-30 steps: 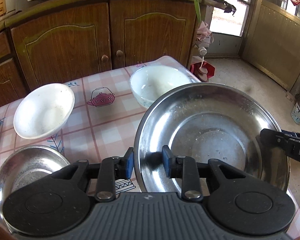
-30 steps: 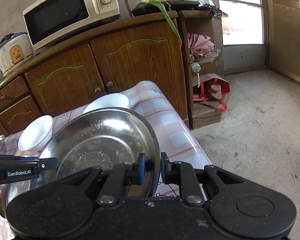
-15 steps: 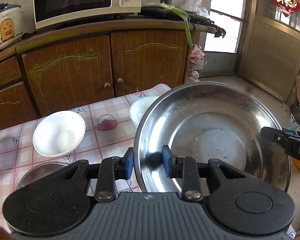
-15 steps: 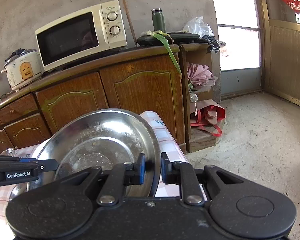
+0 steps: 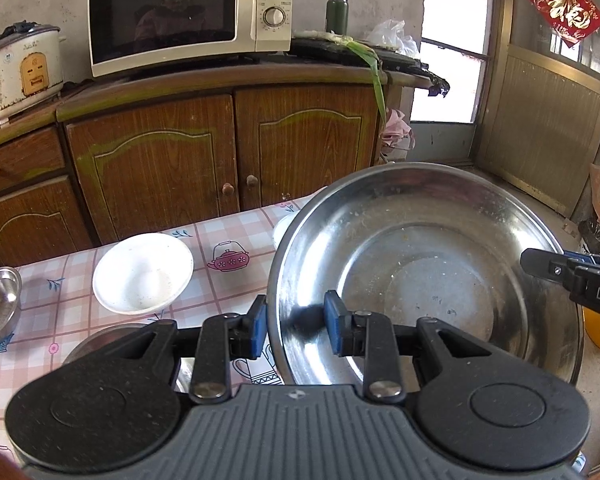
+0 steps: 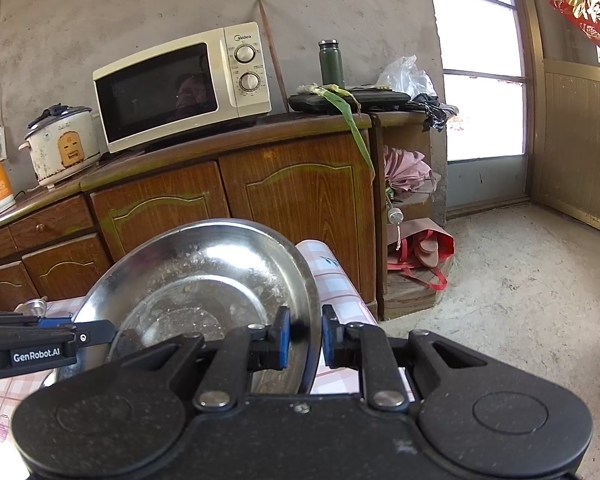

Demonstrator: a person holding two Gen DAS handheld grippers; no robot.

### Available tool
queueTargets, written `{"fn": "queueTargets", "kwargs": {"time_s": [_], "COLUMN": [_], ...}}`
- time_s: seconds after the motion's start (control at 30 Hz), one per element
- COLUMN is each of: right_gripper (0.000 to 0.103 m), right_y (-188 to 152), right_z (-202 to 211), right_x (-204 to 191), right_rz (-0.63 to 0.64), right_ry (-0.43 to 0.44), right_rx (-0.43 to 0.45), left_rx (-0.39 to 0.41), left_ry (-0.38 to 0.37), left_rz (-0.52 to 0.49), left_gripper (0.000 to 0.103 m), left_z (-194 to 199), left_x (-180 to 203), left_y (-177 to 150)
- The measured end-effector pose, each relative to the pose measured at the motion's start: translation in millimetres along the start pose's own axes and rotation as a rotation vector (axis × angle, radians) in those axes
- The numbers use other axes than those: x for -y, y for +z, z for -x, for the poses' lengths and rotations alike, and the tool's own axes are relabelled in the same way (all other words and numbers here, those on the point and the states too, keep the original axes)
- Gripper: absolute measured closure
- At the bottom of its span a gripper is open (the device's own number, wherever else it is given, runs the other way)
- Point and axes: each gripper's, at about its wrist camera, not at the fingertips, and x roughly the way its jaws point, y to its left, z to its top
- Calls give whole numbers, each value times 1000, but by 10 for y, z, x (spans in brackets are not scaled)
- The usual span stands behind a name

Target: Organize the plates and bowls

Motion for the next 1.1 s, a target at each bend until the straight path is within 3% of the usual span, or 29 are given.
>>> {"fn": "queueTargets", "kwargs": {"time_s": [1.1], "right_gripper": [81], "right_y": [-34], "right_z": [314], "right_x": [-586], "right_rz": [57], "right_ry": [76], "right_rx": [39], "left_rx": [71], "left_ry": [77], "left_rz": [41], "left_gripper": [73], "left_z": [547], "left_x": [-369], "left_y": [-222]}}
